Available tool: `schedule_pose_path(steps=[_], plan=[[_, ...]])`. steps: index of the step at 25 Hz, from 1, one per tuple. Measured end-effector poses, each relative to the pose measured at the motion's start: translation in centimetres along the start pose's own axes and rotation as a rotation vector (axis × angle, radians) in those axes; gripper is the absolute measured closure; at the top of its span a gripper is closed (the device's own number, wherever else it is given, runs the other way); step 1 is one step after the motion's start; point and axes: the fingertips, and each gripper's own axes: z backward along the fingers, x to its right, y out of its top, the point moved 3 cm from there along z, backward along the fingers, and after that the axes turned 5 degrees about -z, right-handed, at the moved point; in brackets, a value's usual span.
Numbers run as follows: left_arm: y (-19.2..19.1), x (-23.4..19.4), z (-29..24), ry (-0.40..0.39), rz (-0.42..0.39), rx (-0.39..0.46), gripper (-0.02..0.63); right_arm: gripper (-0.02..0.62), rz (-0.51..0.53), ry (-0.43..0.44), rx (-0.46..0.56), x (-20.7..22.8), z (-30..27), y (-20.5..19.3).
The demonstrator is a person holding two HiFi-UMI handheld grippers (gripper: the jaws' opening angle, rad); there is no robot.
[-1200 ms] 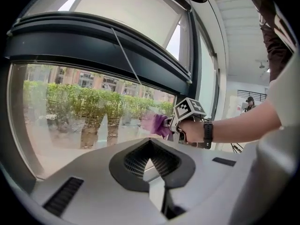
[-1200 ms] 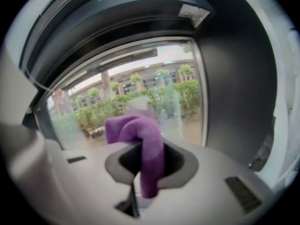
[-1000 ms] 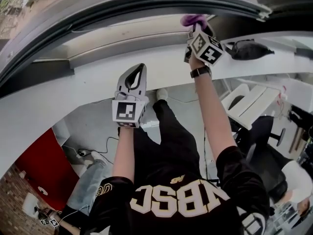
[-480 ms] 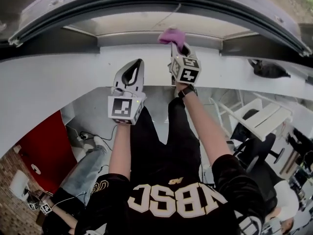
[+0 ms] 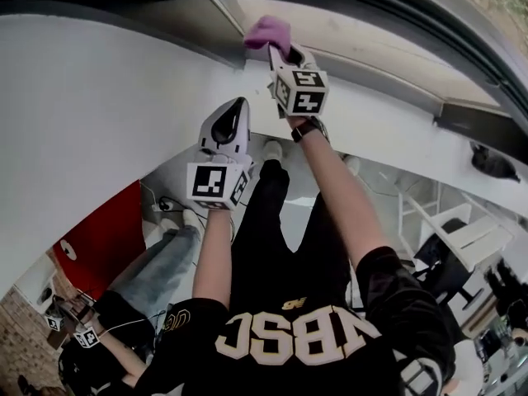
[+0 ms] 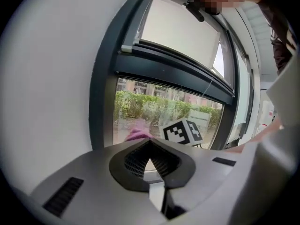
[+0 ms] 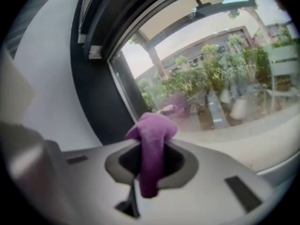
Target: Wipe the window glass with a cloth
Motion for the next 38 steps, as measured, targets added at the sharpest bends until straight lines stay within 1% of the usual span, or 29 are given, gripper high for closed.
schedule_pose_path(steps=[2,4,6,9,11,14,17,19,21,25,27,29,32,34,36,38], plan=[[-0.1,-1.0,0.3,0.004,-0.017,-0.004,0.593,0.528,0.015,0.038,-0.005,-2.2,-2.5,-0.3],[-0.3,-1.4,0.4,0.002,-0.026,-0.003,0.593,0.528,0.029,0.062,-0.019,-3.4,-4.4,-1.0],[-0.7,-1.6,0.5,0.018,-0.01,-0.002,0.594,0.528,0.06,0.071,-0.017,-3.9,-5.6,-1.3],[-1.2,-2.0,0.2,0.046,0.03,-0.041,0.594,0.528,0.122,0.061,0.023,-3.2,-5.9,0.1],[-1.1,-1.3,-0.6,0.033,0.047,-0.056,0.592,0.528,0.123,0.029,0.034,-1.1,-4.5,1.3],[-1.1,1.4,-2.2,-0.014,0.06,-0.053,0.594,0.528,0.115,-0.043,0.042,3.9,-0.4,2.2],[-1.9,6.1,-4.3,-0.068,0.072,-0.041,0.593,0.528,0.081,-0.115,0.06,10.4,4.7,2.6],[-2.8,10.4,-6.0,-0.101,0.088,-0.04,0.594,0.528,0.071,-0.162,0.075,15.4,8.4,2.9],[-3.7,15.4,-7.9,-0.15,0.101,-0.042,0.594,0.528,0.059,-0.218,0.081,20.7,12.2,3.3],[-4.4,24.7,-11.3,-0.244,0.1,-0.037,0.593,0.528,-0.004,-0.33,0.091,30.5,19.4,4.0],[-4.5,28.5,-12.7,-0.274,0.1,-0.034,0.592,0.528,-0.01,-0.399,0.092,35.0,22.7,4.5],[-4.5,31.6,-14.0,-0.3,0.101,-0.033,0.594,0.528,-0.019,-0.492,0.106,39.3,26.3,5.0],[-4.2,34.7,-15.3,-0.328,0.099,-0.028,0.594,0.528,-0.101,-0.65,0.159,45.0,31.5,5.8],[-3.9,35.9,-15.9,-0.343,0.096,-0.028,0.594,0.528,-0.151,-0.731,0.198,47.6,34.1,6.4],[-3.6,36.5,-16.3,-0.352,0.091,-0.034,0.593,0.528,-0.163,-0.78,0.216,49.0,35.7,6.7],[-3.2,35.8,-16.3,-0.34,0.088,-0.035,0.593,0.528,-0.156,-0.791,0.209,49.0,35.6,6.5]])
